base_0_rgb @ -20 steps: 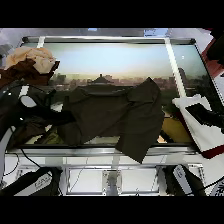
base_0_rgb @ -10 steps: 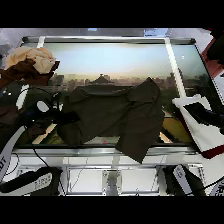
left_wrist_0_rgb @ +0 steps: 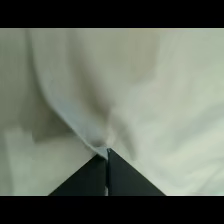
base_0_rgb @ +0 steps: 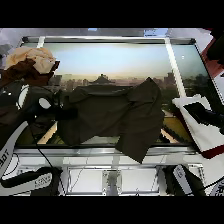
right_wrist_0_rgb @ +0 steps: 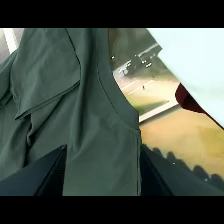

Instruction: Fold the shirts.

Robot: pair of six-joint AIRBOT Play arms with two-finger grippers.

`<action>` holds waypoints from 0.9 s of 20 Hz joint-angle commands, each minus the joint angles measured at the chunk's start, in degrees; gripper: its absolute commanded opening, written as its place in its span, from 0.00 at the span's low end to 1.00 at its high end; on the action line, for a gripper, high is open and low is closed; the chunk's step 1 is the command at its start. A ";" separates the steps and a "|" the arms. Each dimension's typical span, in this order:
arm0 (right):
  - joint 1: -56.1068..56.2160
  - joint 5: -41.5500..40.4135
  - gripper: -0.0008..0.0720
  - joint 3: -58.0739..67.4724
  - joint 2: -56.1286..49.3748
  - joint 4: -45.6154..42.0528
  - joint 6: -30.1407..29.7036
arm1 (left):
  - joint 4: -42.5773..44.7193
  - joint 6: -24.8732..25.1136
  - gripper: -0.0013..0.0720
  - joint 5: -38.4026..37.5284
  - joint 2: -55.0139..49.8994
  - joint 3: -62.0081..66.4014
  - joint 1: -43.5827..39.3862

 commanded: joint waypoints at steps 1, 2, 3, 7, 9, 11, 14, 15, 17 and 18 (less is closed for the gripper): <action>0.00 0.09 0.70 -0.02 0.02 -0.04 0.00 | -0.02 0.39 0.04 -0.83 -0.20 9.22 0.09; 0.00 0.09 0.70 -0.02 0.02 -0.04 0.00 | 1.29 -0.17 0.03 0.09 -0.20 12.92 0.09; 0.00 0.11 0.70 -0.02 0.02 -0.04 0.00 | 3.48 -1.68 0.03 1.25 -0.20 16.04 0.09; 0.00 0.09 0.70 -0.02 0.02 -0.04 0.00 | 18.95 -12.50 0.03 6.38 -0.28 21.07 0.11; 0.00 0.11 0.70 -0.02 0.02 -0.02 0.02 | 23.56 -14.12 0.03 6.27 -1.33 21.07 0.11; 0.00 0.28 0.70 -0.04 0.02 -0.02 0.04 | 26.34 -17.07 0.03 7.58 -2.78 21.07 0.11; 0.02 0.83 0.70 -0.07 0.02 -0.02 0.02 | 26.23 -19.39 0.03 11.39 -5.07 21.09 0.09; 0.02 1.07 0.70 -0.07 0.02 -0.02 0.02 | 26.23 -19.89 0.04 12.66 -5.73 21.09 0.09; 0.02 1.60 0.70 -0.07 0.02 -0.02 0.02 | 26.21 -20.41 0.06 15.58 -6.05 21.09 0.09; 0.02 1.90 0.70 -0.07 0.02 -0.02 0.02 | 26.18 -20.37 0.10 16.79 -6.05 21.11 0.09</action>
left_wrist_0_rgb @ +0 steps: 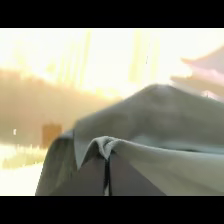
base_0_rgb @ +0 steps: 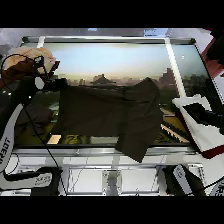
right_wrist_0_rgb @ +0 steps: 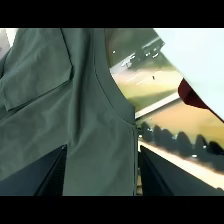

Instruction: Fold the shirts.

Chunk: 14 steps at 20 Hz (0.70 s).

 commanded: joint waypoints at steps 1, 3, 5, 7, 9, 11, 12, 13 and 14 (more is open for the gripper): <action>0.02 1.14 0.70 0.00 0.02 0.02 0.02 | 0.85 -1.66 0.42 4.74 -0.81 0.13 -0.02; 0.00 3.02 0.71 -0.02 0.02 0.00 0.02 | 0.79 -1.66 0.98 4.07 -0.81 0.15 0.00; 0.02 6.45 0.71 -1.22 0.02 -0.46 0.04 | 1.09 -1.05 0.98 -0.98 -0.79 0.22 0.02; 0.00 10.93 0.71 -4.94 0.02 -2.82 1.22 | 1.62 0.02 0.98 -9.57 -0.50 0.37 0.22; 0.00 13.40 0.71 -10.80 0.02 -5.75 2.34 | 2.19 0.09 0.98 -19.65 0.26 0.31 1.05; 0.00 13.16 0.71 -16.96 0.00 -7.15 4.87 | 7.34 1.22 0.98 -26.86 2.14 -0.55 1.66; 0.00 13.07 0.71 -19.69 0.00 -6.40 4.94 | 10.14 1.36 0.97 -29.35 3.91 -1.38 1.79; 0.00 12.61 0.71 -21.94 0.00 -4.98 5.20 | 12.46 1.38 0.97 -31.12 6.73 -2.95 2.14; 0.00 12.20 0.71 -23.54 0.00 -3.61 5.29 | 13.20 1.42 0.97 -31.98 10.32 -5.33 2.56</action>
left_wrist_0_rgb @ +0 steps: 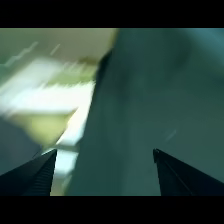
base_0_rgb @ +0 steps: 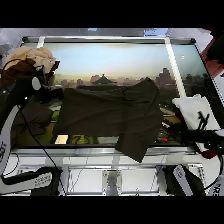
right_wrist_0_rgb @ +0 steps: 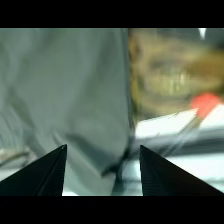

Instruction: Fold the shirts.

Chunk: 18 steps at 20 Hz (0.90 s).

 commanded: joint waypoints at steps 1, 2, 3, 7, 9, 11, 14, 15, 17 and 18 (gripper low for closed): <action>0.02 0.07 0.71 -6.84 -0.02 2.34 2.69 | 5.18 0.66 0.97 -9.38 9.31 -6.16 1.27; 0.00 -0.50 0.71 -6.84 -0.02 2.29 3.19 | 4.79 0.63 0.97 -10.27 13.35 -9.66 1.57; 0.02 -1.18 0.70 -6.84 -0.02 2.01 5.22 | 4.59 0.55 0.97 -11.17 17.57 -13.60 1.60; 0.00 -2.27 0.70 -7.04 -0.02 1.31 7.93 | -4.81 0.55 0.97 -14.47 25.70 -25.07 1.64; 0.02 -3.85 0.70 -7.10 -0.02 1.46 8.96 | -10.29 0.02 0.97 -11.61 25.53 -28.83 1.64; 0.02 -4.55 0.70 -7.28 -0.04 1.64 10.19 | -15.43 -0.50 0.97 -10.10 25.53 -31.56 1.64; 2.40 -7.17 0.70 -9.55 -0.04 4.33 10.19 | -17.16 -1.46 0.97 -8.96 25.53 -33.44 1.64; 5.14 -9.11 0.70 -10.40 -0.07 5.29 10.21 | -17.18 -1.99 0.97 -8.50 25.53 -33.51 1.64; 12.26 -14.25 0.70 -11.10 -0.57 5.88 12.20 | -17.20 -2.64 0.97 -8.55 25.53 -33.51 1.64; 15.08 -16.24 0.70 -11.08 -0.92 5.95 13.68 | -17.18 -2.62 0.97 -8.96 25.53 -33.51 1.64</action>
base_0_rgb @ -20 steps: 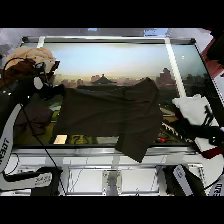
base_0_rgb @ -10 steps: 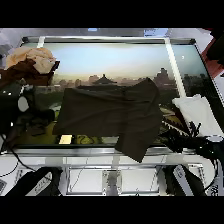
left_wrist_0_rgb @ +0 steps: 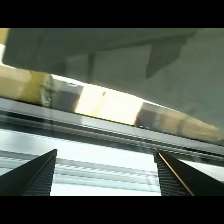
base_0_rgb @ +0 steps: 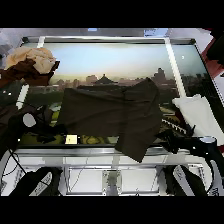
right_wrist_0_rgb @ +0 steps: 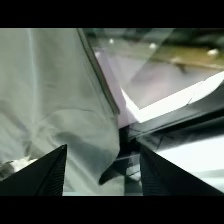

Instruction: Fold the shirts.

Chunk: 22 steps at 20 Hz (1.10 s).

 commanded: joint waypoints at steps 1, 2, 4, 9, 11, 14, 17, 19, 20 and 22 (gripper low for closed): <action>9.07 -7.85 0.70 -0.92 -0.79 1.53 4.28 | -1.42 -0.76 0.97 -0.13 0.15 -0.76 0.02; 10.71 -9.18 0.70 -0.94 -0.96 1.90 5.27 | -1.44 -0.57 0.97 -0.20 0.15 -0.76 0.02; 13.55 -12.00 0.70 -0.94 -1.29 3.74 5.49 | -1.44 -0.59 0.97 0.33 0.15 -0.76 0.02; 16.20 -14.34 0.20 -0.92 -1.36 6.14 6.75 | -1.42 -0.57 0.97 0.72 0.15 -0.76 0.02; 16.20 -14.32 0.14 -0.92 -1.31 7.58 5.97 | -1.44 -3.19 0.97 1.77 0.15 -0.76 0.02; 16.20 -14.34 0.05 -0.92 -1.22 12.37 0.90 | -1.31 -14.47 0.97 6.01 0.15 -0.76 0.02; 16.20 -14.21 0.05 -0.92 -1.20 15.39 -1.62 | -0.92 -25.59 0.97 10.23 0.15 -1.29 0.02; 16.20 -14.21 0.05 -0.92 -1.11 16.22 -3.08 | 0.22 -28.30 0.97 11.34 0.15 -1.90 0.02; 16.20 -14.21 0.05 -0.92 -1.11 16.57 -3.15 | 1.75 -29.62 0.97 10.69 0.15 -2.29 0.02; 16.20 -14.25 0.05 -0.92 -1.14 17.05 -3.21 | 4.83 -32.04 0.97 8.57 0.15 -3.32 0.02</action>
